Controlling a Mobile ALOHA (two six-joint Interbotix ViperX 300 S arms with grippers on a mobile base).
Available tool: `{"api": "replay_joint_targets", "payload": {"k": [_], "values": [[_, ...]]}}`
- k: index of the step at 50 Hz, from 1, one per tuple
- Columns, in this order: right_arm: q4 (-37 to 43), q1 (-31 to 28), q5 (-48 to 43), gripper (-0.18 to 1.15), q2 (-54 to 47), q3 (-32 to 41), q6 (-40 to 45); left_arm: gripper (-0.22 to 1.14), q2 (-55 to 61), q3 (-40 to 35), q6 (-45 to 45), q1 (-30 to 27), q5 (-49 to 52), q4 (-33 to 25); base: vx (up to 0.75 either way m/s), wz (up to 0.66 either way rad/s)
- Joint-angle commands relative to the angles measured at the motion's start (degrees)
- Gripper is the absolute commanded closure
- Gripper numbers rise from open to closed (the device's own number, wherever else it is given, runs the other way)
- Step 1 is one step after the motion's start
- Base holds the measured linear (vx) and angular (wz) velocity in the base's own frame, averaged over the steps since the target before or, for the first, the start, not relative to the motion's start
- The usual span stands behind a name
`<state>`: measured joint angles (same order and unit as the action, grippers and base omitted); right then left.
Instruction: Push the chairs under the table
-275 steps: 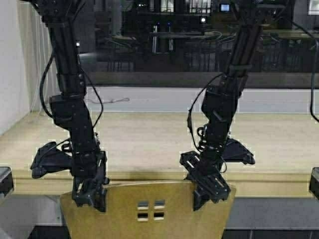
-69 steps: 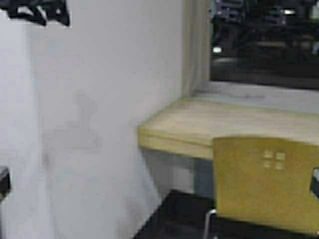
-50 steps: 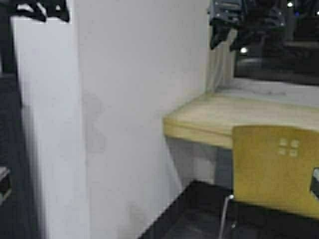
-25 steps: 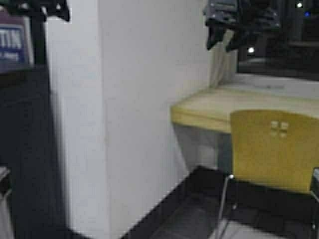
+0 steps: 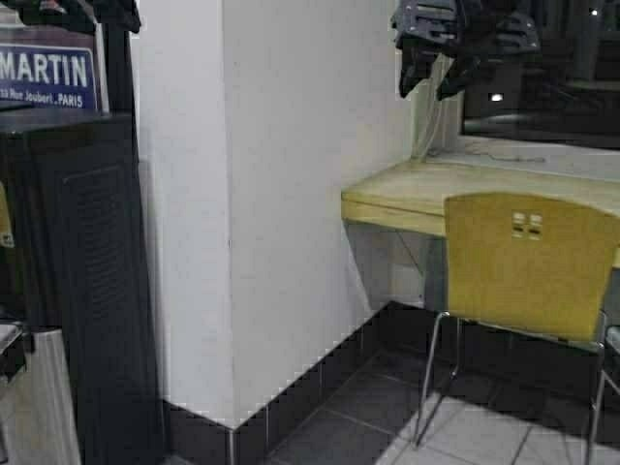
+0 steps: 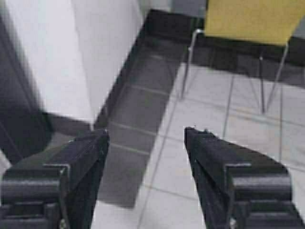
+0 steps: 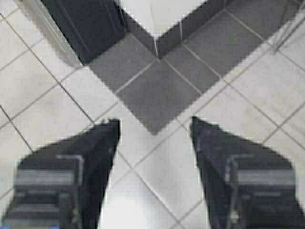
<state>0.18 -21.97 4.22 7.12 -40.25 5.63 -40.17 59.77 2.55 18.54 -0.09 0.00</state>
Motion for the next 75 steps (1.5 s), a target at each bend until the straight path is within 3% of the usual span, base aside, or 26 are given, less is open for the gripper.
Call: {"api": "replay_joint_targets", "payload": {"k": [1,59,75], "values": [[-0.18,0.00,0.53,0.13,1.14,1.49,-0.18,0.05,-0.97,-0.97,0.44,0.18,-0.35,-0.18,-0.36,-0.07],[-1.41,0.88,2.02,0.13,-3.96,1.23,-0.09,0.05,7.21,-0.97,0.62,0.09,0.09,0.18,-0.28,-0.25],[-1.14,0.88,3.52,0.13,-0.35,0.97,0.88,0.05,6.77,-1.14,0.53,0.18,0.79,0.26,-0.11,-0.34]]}}
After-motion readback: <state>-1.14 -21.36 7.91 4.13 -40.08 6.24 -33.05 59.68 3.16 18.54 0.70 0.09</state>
